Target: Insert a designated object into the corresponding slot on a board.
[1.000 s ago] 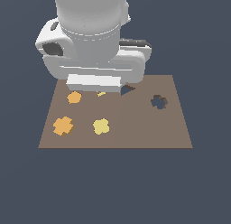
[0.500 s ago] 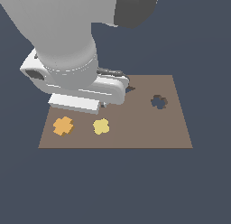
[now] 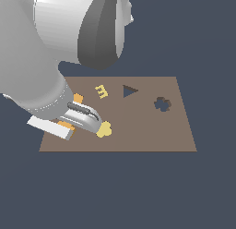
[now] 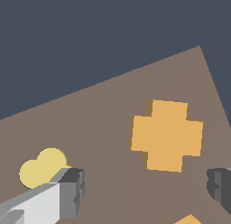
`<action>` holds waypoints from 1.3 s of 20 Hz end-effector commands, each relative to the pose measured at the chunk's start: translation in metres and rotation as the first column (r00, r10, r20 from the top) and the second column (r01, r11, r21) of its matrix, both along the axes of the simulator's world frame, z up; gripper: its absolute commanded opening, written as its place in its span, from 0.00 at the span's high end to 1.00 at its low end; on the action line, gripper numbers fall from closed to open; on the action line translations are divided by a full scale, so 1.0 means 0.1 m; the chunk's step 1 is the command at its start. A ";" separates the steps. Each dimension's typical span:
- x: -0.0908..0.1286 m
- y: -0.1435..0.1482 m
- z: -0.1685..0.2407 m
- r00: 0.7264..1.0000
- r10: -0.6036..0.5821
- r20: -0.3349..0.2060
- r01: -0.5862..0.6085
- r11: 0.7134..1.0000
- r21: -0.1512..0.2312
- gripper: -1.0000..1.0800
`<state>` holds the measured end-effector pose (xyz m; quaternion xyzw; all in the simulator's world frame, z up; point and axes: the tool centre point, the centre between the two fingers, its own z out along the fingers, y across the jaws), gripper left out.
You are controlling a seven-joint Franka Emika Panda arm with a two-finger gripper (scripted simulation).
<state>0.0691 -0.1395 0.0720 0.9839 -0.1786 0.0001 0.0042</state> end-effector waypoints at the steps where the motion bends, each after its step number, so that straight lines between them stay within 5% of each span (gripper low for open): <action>1: 0.05 -0.11 -0.08 0.999 -0.035 0.001 0.035 0.999 0.003 0.04; 26: 0.12 -0.31 -0.42 0.996 -0.094 0.001 0.094 0.995 0.008 0.04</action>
